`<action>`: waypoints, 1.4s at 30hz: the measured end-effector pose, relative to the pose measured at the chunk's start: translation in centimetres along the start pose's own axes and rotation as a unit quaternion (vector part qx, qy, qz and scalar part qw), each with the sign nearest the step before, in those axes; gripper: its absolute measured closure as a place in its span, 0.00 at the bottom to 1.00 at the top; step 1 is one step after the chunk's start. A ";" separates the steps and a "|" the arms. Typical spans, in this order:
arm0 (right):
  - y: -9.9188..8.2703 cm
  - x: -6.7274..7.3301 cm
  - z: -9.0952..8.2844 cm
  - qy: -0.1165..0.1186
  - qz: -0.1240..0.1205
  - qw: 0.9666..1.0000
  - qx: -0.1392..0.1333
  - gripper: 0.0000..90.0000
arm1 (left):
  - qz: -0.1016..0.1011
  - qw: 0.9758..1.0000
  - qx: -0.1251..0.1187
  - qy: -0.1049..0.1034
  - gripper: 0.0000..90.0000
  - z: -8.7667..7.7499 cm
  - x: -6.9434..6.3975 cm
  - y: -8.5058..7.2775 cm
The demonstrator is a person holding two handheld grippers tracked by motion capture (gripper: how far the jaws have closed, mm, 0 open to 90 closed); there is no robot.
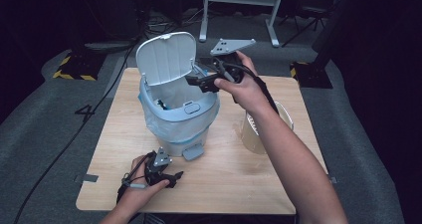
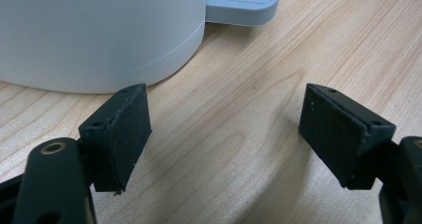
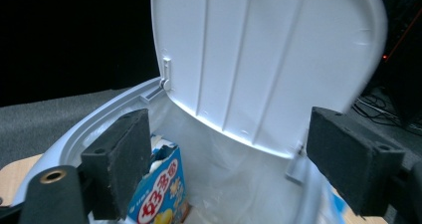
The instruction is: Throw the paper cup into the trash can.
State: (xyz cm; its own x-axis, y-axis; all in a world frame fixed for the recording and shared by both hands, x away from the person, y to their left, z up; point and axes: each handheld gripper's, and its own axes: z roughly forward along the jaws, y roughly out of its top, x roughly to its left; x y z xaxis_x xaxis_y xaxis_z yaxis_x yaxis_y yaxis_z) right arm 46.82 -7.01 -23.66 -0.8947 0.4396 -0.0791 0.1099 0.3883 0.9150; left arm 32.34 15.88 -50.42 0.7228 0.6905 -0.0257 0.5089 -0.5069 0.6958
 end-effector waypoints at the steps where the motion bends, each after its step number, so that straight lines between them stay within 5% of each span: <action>1: -0.1 -0.1 -0.4 -0.002 0.000 1.000 0.000 0.21 | 0.000 1.000 0.000 0.000 0.23 0.0 0.0 0.0; 25: -6.2 -3.5 -13.1 -0.064 0.034 0.997 0.022 0.26 | -0.007 1.000 0.000 0.011 0.23 -0.4 0.7 -0.3; 35: -9.3 -3.0 -16.7 -0.081 0.062 0.994 0.045 0.30 | -0.015 1.000 -0.002 0.021 0.25 -0.6 1.0 -0.5; 42: -12.1 -2.7 -18.5 -0.072 0.080 0.993 0.037 0.27 | -0.026 0.999 -0.006 0.029 0.26 -0.7 1.2 -0.6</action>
State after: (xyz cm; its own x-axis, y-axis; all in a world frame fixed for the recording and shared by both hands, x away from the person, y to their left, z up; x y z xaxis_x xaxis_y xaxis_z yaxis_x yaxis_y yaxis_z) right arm 39.87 -27.85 -27.24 -0.7927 0.6096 0.0045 0.2826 0.3609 0.8888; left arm 32.53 17.38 -50.40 0.6663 0.7454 -0.0207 0.5399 -0.4631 0.7029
